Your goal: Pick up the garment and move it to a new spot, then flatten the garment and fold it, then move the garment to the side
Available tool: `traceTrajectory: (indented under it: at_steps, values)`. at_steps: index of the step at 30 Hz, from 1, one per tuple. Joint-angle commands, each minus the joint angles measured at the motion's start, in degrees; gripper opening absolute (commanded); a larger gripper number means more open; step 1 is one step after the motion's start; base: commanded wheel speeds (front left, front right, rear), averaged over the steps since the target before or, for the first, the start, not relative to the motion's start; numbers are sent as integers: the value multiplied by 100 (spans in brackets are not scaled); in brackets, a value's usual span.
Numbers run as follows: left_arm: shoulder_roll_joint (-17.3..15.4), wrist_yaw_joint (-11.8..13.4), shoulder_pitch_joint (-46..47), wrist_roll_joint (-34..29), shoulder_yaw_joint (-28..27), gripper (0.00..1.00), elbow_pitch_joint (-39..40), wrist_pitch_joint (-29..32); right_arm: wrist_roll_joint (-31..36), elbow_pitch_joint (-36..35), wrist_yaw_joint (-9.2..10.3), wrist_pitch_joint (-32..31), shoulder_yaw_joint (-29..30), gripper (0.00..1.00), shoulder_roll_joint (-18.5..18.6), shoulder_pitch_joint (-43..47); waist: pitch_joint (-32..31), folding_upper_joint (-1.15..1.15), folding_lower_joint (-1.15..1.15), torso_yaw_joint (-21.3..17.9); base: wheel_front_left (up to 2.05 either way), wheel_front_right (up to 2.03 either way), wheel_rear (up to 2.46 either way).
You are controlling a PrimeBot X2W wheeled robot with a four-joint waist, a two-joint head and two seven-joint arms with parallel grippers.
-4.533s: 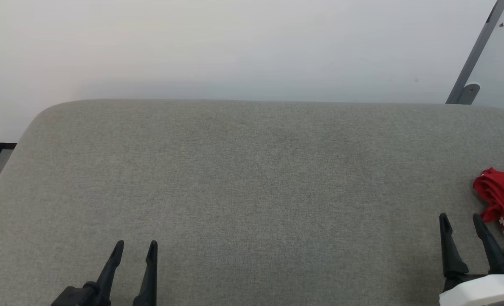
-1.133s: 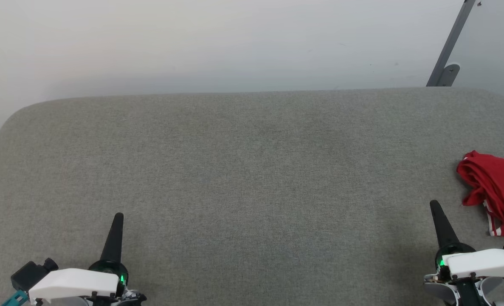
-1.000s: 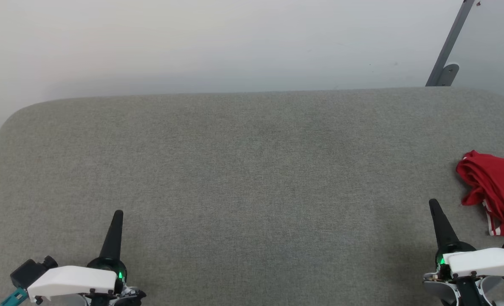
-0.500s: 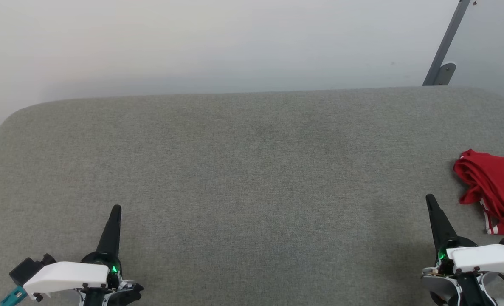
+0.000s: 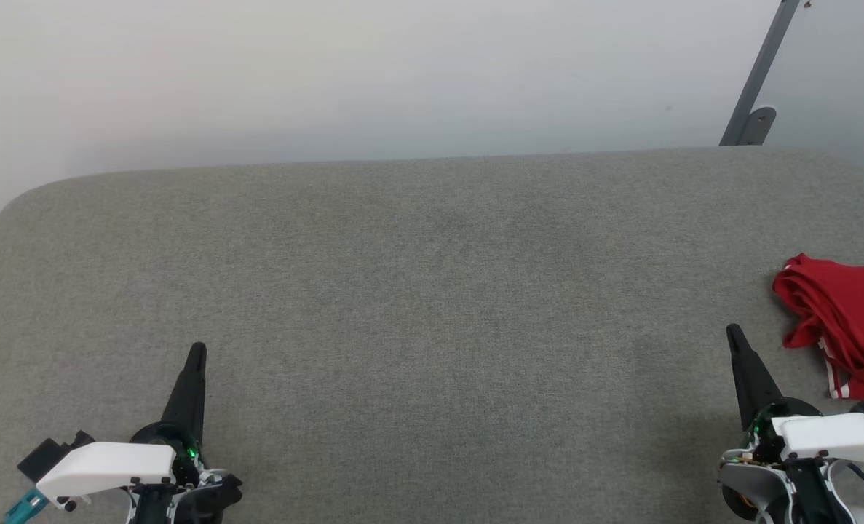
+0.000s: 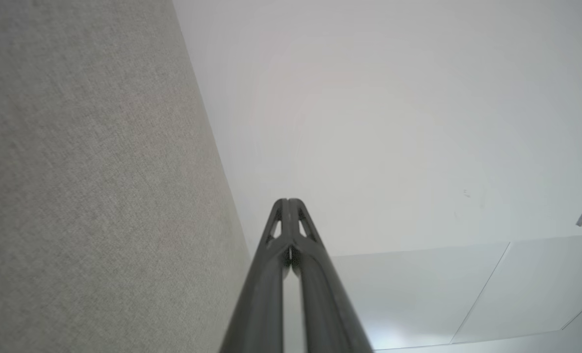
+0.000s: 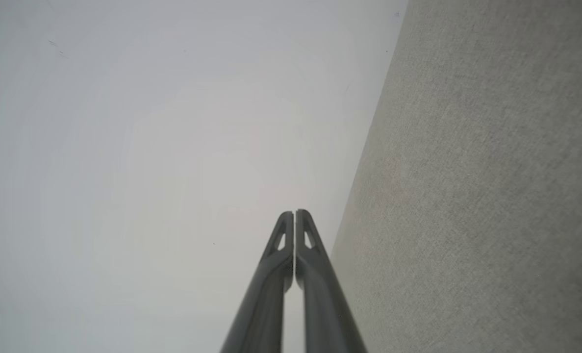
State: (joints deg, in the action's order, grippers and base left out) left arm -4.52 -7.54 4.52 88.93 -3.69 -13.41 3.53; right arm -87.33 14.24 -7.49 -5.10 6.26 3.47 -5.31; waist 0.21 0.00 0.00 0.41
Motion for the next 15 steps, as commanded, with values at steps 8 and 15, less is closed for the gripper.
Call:
traceTrajectory:
  at_steps: [8,15]
  values:
    - [16,10,154,333,-87,0,-41,114,-355,-33,0,-115,31,0,-56,-105,-2,0,0,-24,0,0,0]
    - [34,11,199,513,-123,0,-63,177,-517,-30,0,-161,35,0,-68,-113,-3,0,0,-41,0,0,0]
